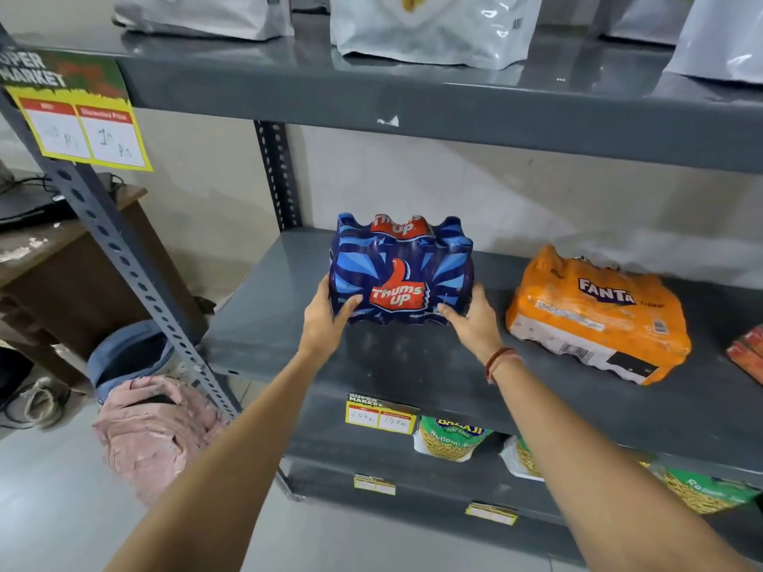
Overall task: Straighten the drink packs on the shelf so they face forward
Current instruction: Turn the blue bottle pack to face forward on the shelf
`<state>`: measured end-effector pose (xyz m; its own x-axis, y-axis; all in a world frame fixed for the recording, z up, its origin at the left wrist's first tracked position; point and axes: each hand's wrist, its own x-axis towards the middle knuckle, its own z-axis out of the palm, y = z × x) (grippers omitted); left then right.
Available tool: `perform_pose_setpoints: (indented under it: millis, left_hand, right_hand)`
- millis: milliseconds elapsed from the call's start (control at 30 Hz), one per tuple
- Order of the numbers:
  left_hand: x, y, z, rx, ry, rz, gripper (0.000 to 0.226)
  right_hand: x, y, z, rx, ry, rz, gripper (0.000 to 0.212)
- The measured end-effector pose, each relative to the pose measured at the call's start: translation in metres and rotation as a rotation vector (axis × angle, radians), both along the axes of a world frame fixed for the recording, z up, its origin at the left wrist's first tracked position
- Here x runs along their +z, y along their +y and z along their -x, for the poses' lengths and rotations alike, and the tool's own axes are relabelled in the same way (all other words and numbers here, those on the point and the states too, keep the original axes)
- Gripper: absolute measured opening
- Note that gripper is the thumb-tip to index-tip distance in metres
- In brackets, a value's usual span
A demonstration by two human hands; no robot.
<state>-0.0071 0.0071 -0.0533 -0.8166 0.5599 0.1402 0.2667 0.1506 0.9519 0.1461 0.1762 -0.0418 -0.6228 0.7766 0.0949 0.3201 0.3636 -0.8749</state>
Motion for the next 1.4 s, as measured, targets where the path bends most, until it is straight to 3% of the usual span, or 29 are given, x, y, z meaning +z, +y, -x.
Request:
perform_pose_setpoints:
  millis: [533, 967, 1400]
  left_hand:
    - [0.01, -0.026, 0.045, -0.102, -0.064, 0.119, 0.06]
    - [0.001, -0.098, 0.01, -0.083, -0.019, 0.066, 0.052]
    - [0.006, -0.108, 0.001, -0.079, -0.036, 0.105, 0.054]
  right_hand:
    - [-0.011, -0.053, 0.015, -0.162, 0.024, -0.141, 0.065]
    - [-0.019, -0.107, -0.019, -0.073, 0.153, -0.076, 0.059]
    - [-0.017, -0.117, -0.027, -0.068, 0.114, -0.138, 0.058]
